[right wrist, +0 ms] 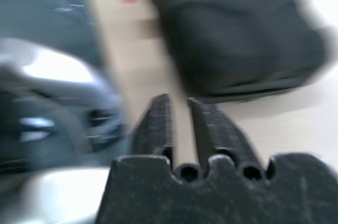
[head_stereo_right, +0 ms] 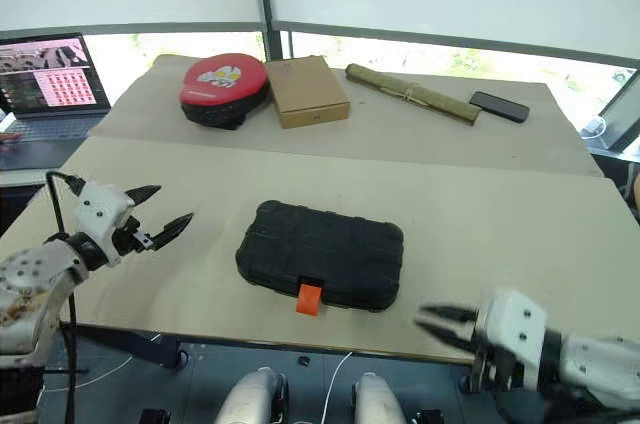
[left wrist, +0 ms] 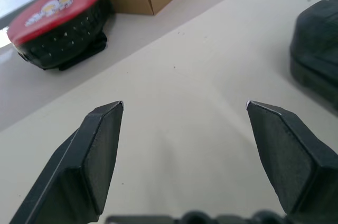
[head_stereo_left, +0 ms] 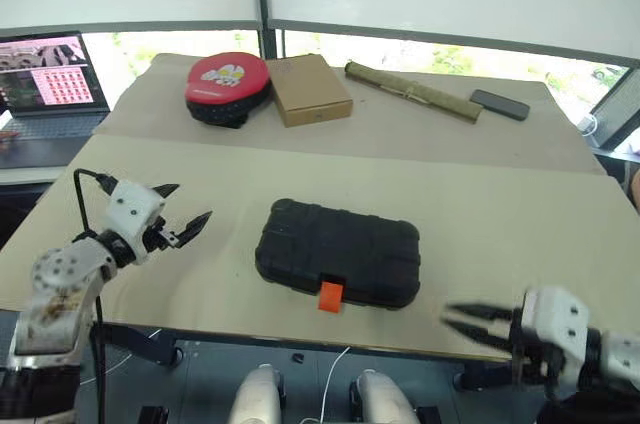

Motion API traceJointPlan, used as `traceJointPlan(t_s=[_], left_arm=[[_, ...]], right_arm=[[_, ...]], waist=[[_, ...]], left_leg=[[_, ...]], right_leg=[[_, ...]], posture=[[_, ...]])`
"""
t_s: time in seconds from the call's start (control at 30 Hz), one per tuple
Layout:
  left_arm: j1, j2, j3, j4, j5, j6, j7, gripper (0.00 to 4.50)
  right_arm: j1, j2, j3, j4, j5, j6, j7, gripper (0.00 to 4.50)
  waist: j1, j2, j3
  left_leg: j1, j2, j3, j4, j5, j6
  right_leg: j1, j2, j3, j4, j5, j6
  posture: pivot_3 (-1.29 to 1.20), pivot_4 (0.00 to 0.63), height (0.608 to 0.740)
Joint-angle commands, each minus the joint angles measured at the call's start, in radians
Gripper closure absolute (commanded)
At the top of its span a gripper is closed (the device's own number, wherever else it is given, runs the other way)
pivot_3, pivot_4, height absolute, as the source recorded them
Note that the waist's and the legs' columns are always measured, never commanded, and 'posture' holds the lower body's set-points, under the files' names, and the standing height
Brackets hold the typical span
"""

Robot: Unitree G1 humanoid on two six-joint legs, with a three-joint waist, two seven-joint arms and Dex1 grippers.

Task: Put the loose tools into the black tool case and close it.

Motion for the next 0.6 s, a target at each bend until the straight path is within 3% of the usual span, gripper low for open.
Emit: traceJointPlan(t_s=[0.03, 0.07, 0.2, 0.33, 0.43, 0.6], left_arm=[[-0.149, -0.015, -0.109, 0.165, 0.069, -0.134, -0.096, 1.57], [-0.209, -0.032, -0.151, 0.231, 0.095, -0.174, -0.124, 1.72], [-0.37, -0.092, -0.245, 0.423, 0.164, -0.302, -0.18, 3.24], [-0.492, -0.163, -0.346, 0.563, 0.242, -0.421, -0.231, 4.4], [-0.516, -0.184, -0.376, 0.597, 0.256, -0.46, -0.279, 4.4], [-0.444, -0.143, -0.386, 0.488, 0.197, -0.421, -0.438, 4.4]], right_arm=[[-0.098, -0.005, 0.113, 0.019, -0.047, 0.028, 0.007, 4.5], [-0.144, 0.001, 0.166, 0.038, -0.074, 0.03, 0.005, 4.5], [-0.266, 0.026, 0.288, 0.09, -0.132, 0.045, -0.003, 4.5], [-0.405, 0.079, 0.382, 0.187, -0.227, 0.06, -0.06, 4.5], [-0.484, 0.126, 0.383, 0.258, -0.267, 0.077, -0.127, 4.5], [-0.575, 0.185, 0.322, 0.369, -0.302, 0.082, -0.221, 4.5]], waist=[[-0.004, -0.001, -0.001], [-0.006, -0.002, -0.001], [-0.007, -0.003, -0.001], [-0.003, -0.003, -0.001], [-0.004, -0.003, -0.001], [-0.009, -0.003, -0.001]], left_leg=[[-0.003, 0.001, 0.0, 0.0, 0.001, 0.001], [-0.003, 0.0, 0.0, 0.0, 0.003, 0.005], [-0.011, -0.002, 0.0, 0.0, 0.004, 0.008], [-0.015, -0.001, -0.001, 0.0, 0.004, 0.008], [-0.015, -0.002, -0.001, 0.0, 0.003, 0.008], [-0.015, -0.002, -0.001, 0.0, 0.003, 0.008]], right_leg=[[0.003, 0.001, 0.0, -0.003, 0.004, 0.0], [0.003, 0.0, 0.0, -0.003, 0.006, -0.003], [-0.002, 0.002, 0.001, -0.004, 0.012, 0.004], [-0.005, 0.003, 0.0, -0.004, 0.011, 0.005], [-0.005, 0.002, 0.001, -0.005, 0.011, 0.005], [-0.005, 0.002, 0.001, -0.004, 0.011, 0.005]], posture=[[0.0, 0.15, 0.74], [0.0, 0.15, 0.74], [0.0, 0.15, 0.74], [0.0, 0.15, 0.74], [0.0, 0.15, 0.74], [0.0, 0.15, 0.74]])
